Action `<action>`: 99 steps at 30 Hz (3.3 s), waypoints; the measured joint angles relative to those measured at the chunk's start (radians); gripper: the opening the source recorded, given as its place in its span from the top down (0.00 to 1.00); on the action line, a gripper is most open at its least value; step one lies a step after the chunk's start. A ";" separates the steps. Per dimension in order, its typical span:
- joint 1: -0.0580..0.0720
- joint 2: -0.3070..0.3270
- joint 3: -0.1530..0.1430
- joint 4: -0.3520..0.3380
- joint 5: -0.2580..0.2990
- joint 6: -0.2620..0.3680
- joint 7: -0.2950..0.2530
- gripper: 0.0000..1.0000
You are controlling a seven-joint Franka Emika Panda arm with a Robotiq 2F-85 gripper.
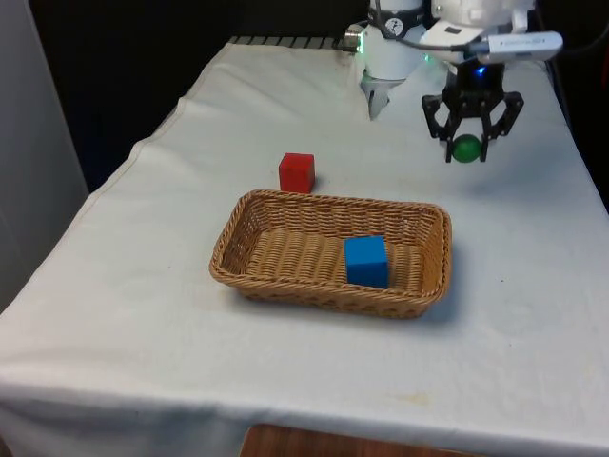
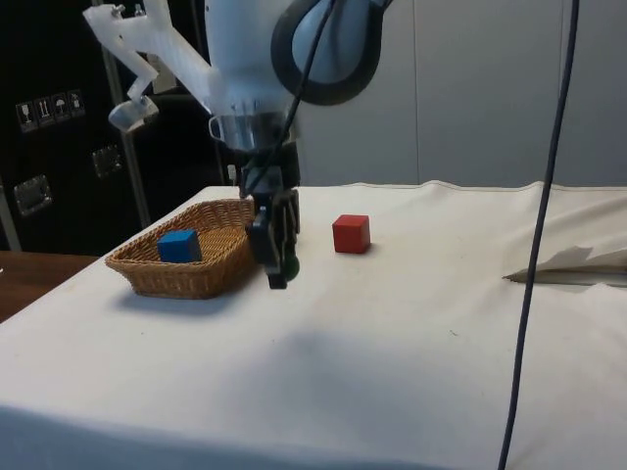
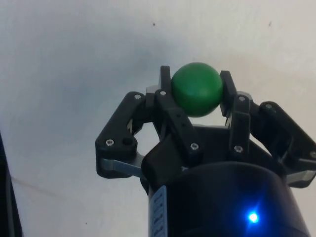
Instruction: Place all non-red objects into the basket.
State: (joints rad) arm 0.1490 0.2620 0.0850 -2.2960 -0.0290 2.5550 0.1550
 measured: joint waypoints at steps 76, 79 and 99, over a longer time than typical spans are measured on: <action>-0.048 0.255 -0.235 0.498 0.100 -0.186 -0.304 1.00; -0.051 0.290 -0.242 0.529 0.107 -0.187 -0.313 1.00; -0.069 0.446 -0.291 0.669 0.159 -0.191 -0.371 1.00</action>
State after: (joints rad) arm 0.0800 0.7080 -0.2060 -1.6270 0.1300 2.3640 -0.2160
